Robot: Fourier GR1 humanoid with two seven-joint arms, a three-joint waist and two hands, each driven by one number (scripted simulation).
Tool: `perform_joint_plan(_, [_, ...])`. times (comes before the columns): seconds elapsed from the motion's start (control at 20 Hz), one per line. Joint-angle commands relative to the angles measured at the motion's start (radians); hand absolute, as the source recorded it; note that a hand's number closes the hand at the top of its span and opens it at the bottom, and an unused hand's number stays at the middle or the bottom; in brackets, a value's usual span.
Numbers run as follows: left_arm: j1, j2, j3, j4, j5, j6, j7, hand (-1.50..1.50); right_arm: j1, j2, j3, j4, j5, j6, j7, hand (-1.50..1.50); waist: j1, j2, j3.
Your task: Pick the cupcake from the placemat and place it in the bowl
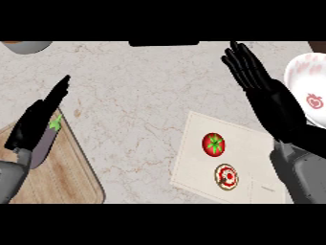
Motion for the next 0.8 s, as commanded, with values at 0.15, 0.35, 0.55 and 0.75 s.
perform_joint_plan(0.15, [0.021, -0.022, 0.146, -0.004, 0.058, 0.073, -0.053, 0.00, 0.035, -0.177, -0.065, -0.122, -0.059, 0.200, -0.009, 1.50, 0.031, -0.040, 0.001])
perform_joint_plan(0.35, [0.050, -0.050, 0.171, 0.004, 0.071, 0.119, -0.049, 0.00, 0.068, -0.483, -0.068, -0.064, 0.344, 0.157, 0.102, -1.50, -0.030, -0.061, -0.020])
perform_joint_plan(0.55, [0.133, -0.066, 0.227, -0.026, 0.114, 0.135, -0.091, 0.00, 0.436, -0.373, -0.109, -0.162, 0.372, -0.029, 0.009, -1.50, -0.040, -0.053, 0.003])
perform_joint_plan(0.75, [0.168, -0.062, 0.248, -0.052, 0.126, 0.120, -0.111, 0.00, 0.719, -0.427, -0.128, -0.388, 0.444, -0.043, -0.108, -1.50, -0.031, -0.049, 0.001])
